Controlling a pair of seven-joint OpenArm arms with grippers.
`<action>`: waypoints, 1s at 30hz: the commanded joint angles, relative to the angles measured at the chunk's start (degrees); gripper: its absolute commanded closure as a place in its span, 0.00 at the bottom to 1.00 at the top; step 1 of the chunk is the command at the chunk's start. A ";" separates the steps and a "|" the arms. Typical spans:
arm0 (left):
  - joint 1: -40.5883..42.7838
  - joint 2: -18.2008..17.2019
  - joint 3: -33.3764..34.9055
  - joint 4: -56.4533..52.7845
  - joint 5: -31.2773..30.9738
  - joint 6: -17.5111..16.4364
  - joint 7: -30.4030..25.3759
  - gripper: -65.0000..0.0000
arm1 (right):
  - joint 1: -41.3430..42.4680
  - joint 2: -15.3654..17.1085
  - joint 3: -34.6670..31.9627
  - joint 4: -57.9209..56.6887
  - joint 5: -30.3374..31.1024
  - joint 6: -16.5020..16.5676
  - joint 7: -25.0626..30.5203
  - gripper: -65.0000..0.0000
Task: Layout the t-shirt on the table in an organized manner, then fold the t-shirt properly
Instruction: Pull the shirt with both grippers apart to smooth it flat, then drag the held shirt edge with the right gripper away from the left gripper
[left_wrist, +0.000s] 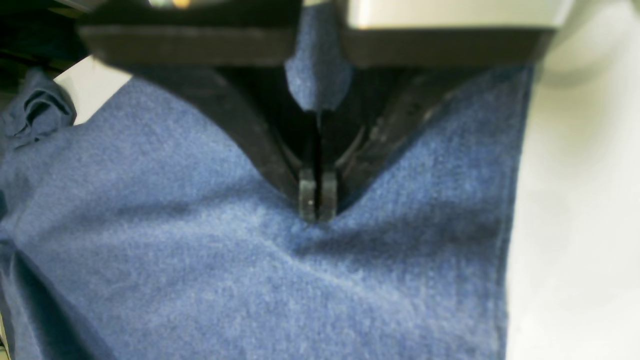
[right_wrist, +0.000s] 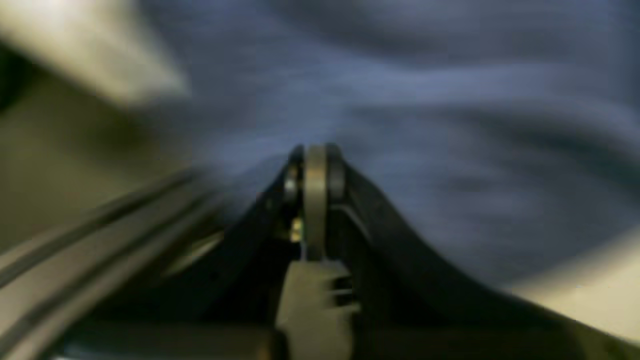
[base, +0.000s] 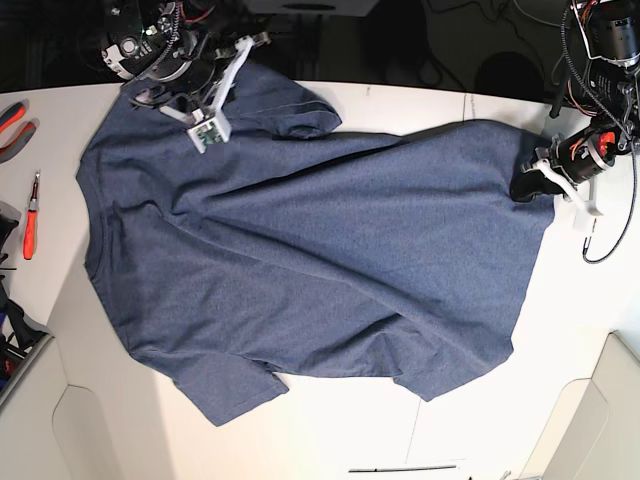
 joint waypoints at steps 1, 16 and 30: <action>-0.26 -0.66 0.07 0.13 1.79 0.99 1.36 1.00 | 0.52 0.11 0.00 0.96 -2.40 -2.14 1.51 1.00; -0.76 1.86 0.07 0.13 1.88 0.99 1.38 1.00 | 4.48 0.11 -6.62 -9.16 -0.55 -2.60 -0.20 1.00; -0.76 1.86 0.07 0.13 2.23 0.99 1.38 1.00 | 3.26 0.11 -17.75 -2.12 -0.52 1.38 -8.15 1.00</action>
